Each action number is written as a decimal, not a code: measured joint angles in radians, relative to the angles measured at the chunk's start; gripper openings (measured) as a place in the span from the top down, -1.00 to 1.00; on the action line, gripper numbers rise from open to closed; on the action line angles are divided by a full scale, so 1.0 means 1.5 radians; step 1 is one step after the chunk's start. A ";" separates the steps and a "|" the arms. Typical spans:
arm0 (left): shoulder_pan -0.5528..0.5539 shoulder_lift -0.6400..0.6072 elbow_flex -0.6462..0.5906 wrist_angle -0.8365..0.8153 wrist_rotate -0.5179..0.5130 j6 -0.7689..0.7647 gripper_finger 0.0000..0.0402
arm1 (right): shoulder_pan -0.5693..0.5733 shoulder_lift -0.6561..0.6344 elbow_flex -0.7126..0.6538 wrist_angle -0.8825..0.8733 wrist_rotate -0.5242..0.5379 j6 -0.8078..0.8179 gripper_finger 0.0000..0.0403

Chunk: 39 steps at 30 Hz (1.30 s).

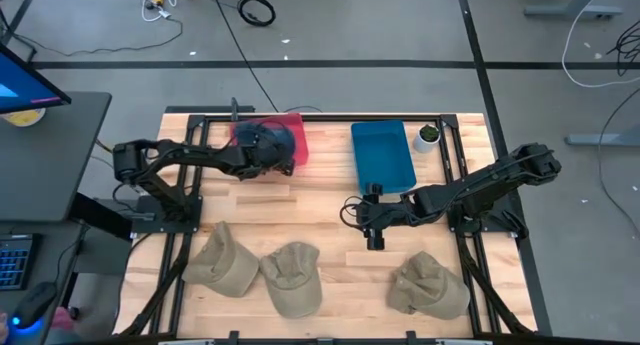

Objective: Pick & Place hat
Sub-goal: Put the blue cap into the red bin, then put the middle brown cap into the blue bin

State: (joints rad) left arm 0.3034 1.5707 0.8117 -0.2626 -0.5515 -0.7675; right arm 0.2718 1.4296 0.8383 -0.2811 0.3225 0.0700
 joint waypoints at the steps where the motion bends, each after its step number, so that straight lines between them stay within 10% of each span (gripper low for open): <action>1: -0.003 -0.009 0.008 -0.007 0.014 0.018 0.19 | 0.000 0.000 0.000 -0.001 0.000 0.000 -0.20; 24: -0.055 -0.222 0.112 -0.299 0.147 0.158 0.10 | 0.001 0.000 0.000 0.003 -0.041 0.053 -0.20; 39: -0.341 -0.226 0.107 -0.278 0.256 0.257 0.10 | 0.006 0.001 0.000 0.084 -0.213 0.110 -0.20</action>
State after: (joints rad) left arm -0.2075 1.2310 0.9730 -0.6789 -0.1678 -0.3815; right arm 0.2802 1.4303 0.8379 -0.1555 0.0031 0.2356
